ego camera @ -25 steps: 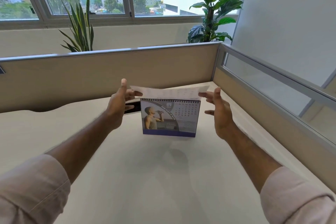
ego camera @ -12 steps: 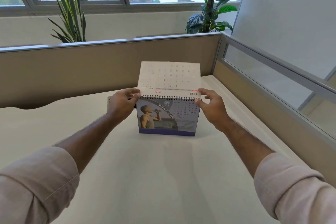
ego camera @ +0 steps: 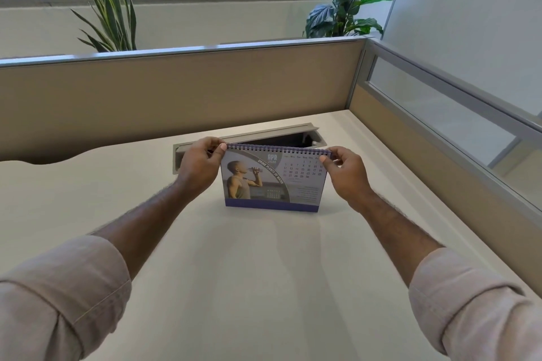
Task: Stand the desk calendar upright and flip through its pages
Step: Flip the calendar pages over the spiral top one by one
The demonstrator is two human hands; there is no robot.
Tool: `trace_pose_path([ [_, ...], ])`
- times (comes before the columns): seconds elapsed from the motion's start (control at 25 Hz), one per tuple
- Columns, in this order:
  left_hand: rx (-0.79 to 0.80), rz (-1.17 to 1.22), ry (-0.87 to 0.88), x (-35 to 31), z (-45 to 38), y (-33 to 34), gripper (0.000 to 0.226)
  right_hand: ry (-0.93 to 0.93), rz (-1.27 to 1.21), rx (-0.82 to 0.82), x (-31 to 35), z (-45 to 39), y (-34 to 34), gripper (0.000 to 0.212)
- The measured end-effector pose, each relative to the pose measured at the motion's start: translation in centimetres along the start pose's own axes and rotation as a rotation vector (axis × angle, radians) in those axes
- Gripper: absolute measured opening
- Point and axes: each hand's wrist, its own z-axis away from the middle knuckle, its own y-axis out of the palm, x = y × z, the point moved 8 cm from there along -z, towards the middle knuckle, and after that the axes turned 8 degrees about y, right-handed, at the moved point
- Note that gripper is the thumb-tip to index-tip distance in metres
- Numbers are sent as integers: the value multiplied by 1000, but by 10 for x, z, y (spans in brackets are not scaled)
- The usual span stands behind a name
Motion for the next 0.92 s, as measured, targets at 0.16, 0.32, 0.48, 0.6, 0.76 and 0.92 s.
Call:
trace_pose_path([
  [0.16, -75, 23, 4, 0, 7, -1, 13, 36, -58, -36, -8, 4, -2, 21],
  [0.32, -226, -48, -33, 20, 46, 1, 19, 180, -151, -159, -49, 22, -1, 23],
  [0.48, -139, -34, -194, 49, 69, 26, 42, 293, -220, -97, -87, 42, 22, 24],
  [0.6, -144, -9, -234, 52, 70, 29, 45, 301, -235, -70, -90, 46, 31, 27],
  [0.76, -185, -32, -266, 51, 74, 26, 37, 289, -205, -105, -90, 48, 30, 22],
  [0.92, -153, -3, -302, 51, 77, 30, 43, 261, -219, -116, -89, 53, 28, 17],
])
